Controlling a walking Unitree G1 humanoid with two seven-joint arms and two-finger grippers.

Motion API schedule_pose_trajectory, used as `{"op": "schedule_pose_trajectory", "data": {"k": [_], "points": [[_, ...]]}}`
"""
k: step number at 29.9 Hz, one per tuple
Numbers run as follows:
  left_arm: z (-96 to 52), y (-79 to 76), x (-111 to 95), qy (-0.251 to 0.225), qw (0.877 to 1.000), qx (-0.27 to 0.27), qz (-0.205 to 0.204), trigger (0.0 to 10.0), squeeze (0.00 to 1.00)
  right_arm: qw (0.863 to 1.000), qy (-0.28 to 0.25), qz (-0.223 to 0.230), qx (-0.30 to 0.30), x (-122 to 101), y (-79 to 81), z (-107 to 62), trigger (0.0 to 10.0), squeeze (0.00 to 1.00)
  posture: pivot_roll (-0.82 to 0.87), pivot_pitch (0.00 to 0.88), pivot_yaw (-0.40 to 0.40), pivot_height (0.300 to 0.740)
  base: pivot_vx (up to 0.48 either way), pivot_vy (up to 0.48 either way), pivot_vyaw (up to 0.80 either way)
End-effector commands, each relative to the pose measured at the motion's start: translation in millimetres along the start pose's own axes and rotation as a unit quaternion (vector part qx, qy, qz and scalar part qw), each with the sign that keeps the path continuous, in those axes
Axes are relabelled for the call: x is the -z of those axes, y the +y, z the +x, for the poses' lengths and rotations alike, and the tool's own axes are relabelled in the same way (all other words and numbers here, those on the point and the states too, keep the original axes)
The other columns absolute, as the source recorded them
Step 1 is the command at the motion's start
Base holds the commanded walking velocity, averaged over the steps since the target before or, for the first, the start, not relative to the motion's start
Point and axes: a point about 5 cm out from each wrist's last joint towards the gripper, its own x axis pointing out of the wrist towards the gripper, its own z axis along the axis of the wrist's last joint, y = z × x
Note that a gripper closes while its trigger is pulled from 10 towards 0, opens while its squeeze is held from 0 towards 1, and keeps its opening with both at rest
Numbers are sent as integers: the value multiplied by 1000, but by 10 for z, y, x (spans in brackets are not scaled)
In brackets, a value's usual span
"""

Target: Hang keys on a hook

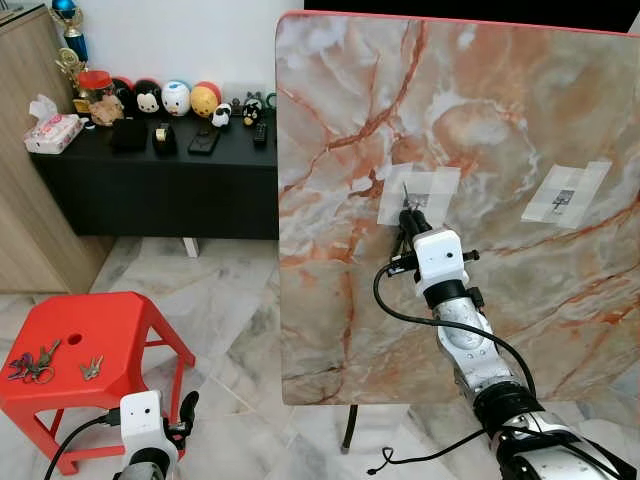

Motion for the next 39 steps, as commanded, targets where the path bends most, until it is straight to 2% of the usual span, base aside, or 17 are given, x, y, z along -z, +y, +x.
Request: {"op": "schedule_pose_trajectory", "data": {"k": [1,8,21,24,25,26,27,35,39], "points": [[8,-21,-21,-6,1000,7,13,10000,0,1000,3,-2,-12,-21,6,44,10000,0,50,4,-85,740,0,0,0],[8,-17,-23,-6,1000,7,14,10000,0,999,6,-11,-35,-6,52,35,10000,0,49,5,-86,740,0,0,0],[8,-20,-16,-4,1000,6,15,10000,0,1000,7,-13,-28,-11,10,51,10000,0,48,5,-86,740,0,0,0],[5,-21,-13,-4,1000,6,15,10000,0,1000,7,-3,-29,-8,13,47,10000,0,49,4,-86,740,0,0,0],[4,-19,-11,-3,1000,6,16,10000,0,1000,4,1,-28,-14,12,46,10000,855,49,5,-86,740,0,0,0],[4,-19,-11,-3,1000,5,16,10000,0,1000,3,2,-28,-16,11,46,10000,855,49,5,-86,740,0,0,0],[4,-19,-12,-3,1000,5,16,10000,0,1000,2,2,-27,-18,10,46,10000,1000,49,5,-86,740,0,0,0],[4,-16,-9,-3,1000,5,16,10000,0,1000,-14,10,-27,-55,20,44,10000,1000,48,6,-85,740,0,0,0],[1,-27,-9,-4,1000,7,16,10000,0,998,-36,14,-49,-96,90,11,10000,1000,46,6,-85,740,0,0,0]]}}
